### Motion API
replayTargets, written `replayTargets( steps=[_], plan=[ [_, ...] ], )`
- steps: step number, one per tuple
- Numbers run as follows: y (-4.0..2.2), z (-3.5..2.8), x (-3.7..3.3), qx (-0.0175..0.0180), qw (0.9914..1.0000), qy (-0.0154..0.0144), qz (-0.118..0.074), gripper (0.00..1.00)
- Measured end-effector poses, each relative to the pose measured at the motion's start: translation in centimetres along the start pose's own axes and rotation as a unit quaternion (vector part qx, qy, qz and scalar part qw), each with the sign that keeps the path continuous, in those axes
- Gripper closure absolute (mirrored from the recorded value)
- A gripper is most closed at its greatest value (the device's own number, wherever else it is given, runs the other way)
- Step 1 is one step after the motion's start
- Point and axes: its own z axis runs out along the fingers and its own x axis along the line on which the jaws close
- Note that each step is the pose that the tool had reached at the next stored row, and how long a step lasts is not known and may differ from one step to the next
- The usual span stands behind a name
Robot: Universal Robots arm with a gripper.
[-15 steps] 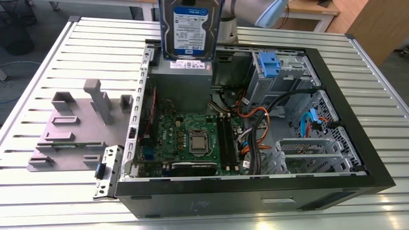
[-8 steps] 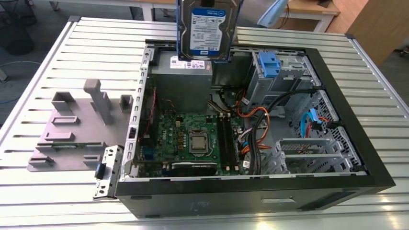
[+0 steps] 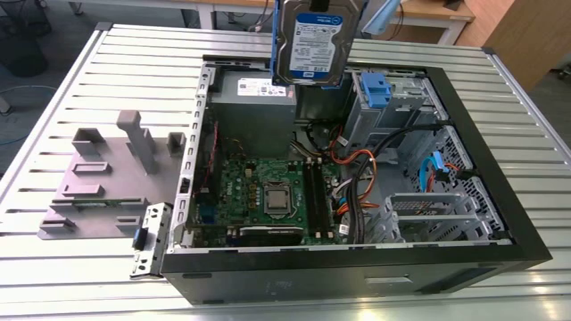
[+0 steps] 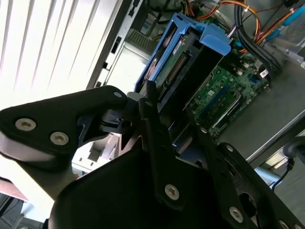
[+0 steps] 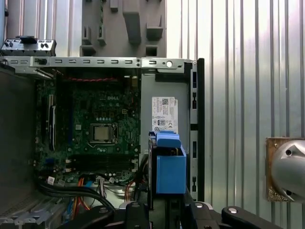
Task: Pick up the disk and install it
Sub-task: 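Pick up the disk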
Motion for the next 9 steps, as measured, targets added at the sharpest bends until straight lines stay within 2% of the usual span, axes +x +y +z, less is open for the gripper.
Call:
replayTargets(
  steps=[3,9],
  plan=[
    [-1.0,-0.04,0.0,-0.0001,1.0,0.0001,0.0,0.65],
    [-1.12,-0.04,-0.01,-0.0001,1.0,0.0,0.0,0.65]
  ],
)
